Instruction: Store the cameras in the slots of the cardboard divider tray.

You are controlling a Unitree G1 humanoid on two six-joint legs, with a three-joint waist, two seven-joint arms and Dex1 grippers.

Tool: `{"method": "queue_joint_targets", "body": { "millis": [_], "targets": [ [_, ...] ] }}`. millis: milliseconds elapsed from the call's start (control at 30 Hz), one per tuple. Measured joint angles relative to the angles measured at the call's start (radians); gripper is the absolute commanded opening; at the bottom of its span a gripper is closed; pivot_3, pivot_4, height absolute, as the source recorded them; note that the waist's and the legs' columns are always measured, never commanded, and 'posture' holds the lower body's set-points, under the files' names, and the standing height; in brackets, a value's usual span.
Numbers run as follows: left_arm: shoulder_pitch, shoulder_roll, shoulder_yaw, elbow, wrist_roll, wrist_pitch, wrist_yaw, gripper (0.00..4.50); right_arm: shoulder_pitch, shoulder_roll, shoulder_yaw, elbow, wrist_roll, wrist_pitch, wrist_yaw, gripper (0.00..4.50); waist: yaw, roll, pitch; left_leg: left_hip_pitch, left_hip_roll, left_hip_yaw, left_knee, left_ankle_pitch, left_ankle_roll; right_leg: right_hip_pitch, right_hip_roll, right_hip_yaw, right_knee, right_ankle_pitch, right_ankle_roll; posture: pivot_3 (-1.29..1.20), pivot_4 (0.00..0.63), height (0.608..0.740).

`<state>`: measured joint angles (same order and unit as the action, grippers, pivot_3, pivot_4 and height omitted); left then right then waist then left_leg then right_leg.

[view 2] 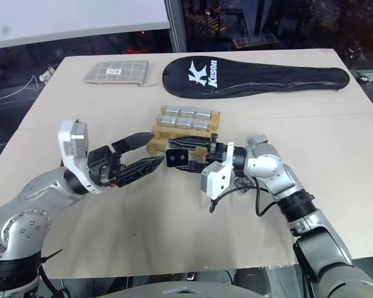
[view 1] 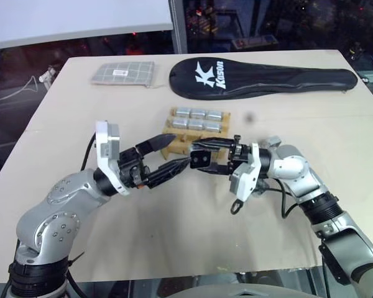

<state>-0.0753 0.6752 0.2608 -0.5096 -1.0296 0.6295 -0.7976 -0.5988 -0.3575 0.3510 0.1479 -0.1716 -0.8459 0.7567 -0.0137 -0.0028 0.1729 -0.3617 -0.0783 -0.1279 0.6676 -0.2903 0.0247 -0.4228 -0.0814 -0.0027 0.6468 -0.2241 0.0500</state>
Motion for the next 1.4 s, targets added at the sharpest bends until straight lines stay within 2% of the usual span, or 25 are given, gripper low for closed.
{"method": "queue_joint_targets", "body": {
  "millis": [67,167,200,967,1067,1100,1333,1400],
  "targets": [
    [0.0,0.0,0.0,0.008,-0.01,0.006,-0.009,3.76,-0.001,0.006,0.006,-0.013,-0.004,0.007,-0.003,1.98,0.0,0.0,0.0,0.0,0.0,0.0,0.0,0.0,0.0,0.0,0.0,0.0,0.0,0.0,0.0,0.0,0.15,0.74],
    [0.0,0.009,-0.002,0.011,-0.011,0.017,-0.032,2.24,-0.001,0.01,0.019,-0.022,-0.011,0.014,-0.009,1.98,0.0,0.0,0.0,0.0,0.0,0.001,0.0,0.0,0.0,0.0,0.0,0.0,0.0,0.0,0.0,0.0,0.15,0.74],
    [0.0,0.011,-0.003,0.011,-0.011,0.019,-0.036,1.87,-0.001,0.011,0.024,-0.024,-0.012,0.015,-0.012,1.98,0.0,0.0,0.0,0.0,0.0,0.001,0.0,0.0,0.0,0.0,0.0,0.001,0.0,0.0,0.0,0.0,0.15,0.74],
    [-0.05,0.026,-0.034,0.061,-0.004,0.054,-0.095,1.87,-0.004,0.008,0.046,-0.035,-0.019,0.033,-0.023,1.98,-0.001,0.0,0.0,0.0,0.002,0.003,0.0,0.0,0.0,-0.002,0.002,0.002,0.0,0.001,-0.001,0.0,0.15,0.74],
    [-0.063,0.018,-0.035,0.063,-0.008,0.055,-0.101,1.11,-0.004,0.007,0.047,-0.04,-0.019,0.038,-0.023,1.98,-0.001,0.0,0.0,0.0,0.002,0.003,0.0,0.0,0.0,-0.002,0.002,0.002,0.0,0.001,-0.001,0.0,0.15,0.74],
    [-0.063,0.018,-0.035,0.061,-0.009,0.055,-0.105,0.72,-0.004,0.005,0.047,-0.044,-0.019,0.042,-0.023,1.98,-0.001,0.0,0.0,0.0,0.002,0.003,0.0,0.0,0.0,-0.002,0.002,0.003,0.0,0.001,-0.001,0.0,0.15,0.74],
    [-0.06,0.018,-0.036,0.061,-0.001,0.057,-0.114,0.69,-0.001,-0.005,0.056,-0.065,-0.019,0.066,-0.022,1.98,-0.001,0.0,0.0,0.0,0.002,0.004,0.0,0.0,0.0,-0.002,0.002,0.003,0.0,0.001,-0.001,0.0,0.15,0.74],
    [-0.06,0.018,-0.036,0.062,0.005,0.058,-0.117,0.69,0.003,-0.009,0.059,-0.075,-0.019,0.079,-0.021,3.02,-0.001,0.0,0.0,0.0,0.002,0.004,0.0,0.0,0.0,-0.002,0.002,0.003,0.0,0.001,-0.001,0.0,0.15,0.74]
  ]
}}
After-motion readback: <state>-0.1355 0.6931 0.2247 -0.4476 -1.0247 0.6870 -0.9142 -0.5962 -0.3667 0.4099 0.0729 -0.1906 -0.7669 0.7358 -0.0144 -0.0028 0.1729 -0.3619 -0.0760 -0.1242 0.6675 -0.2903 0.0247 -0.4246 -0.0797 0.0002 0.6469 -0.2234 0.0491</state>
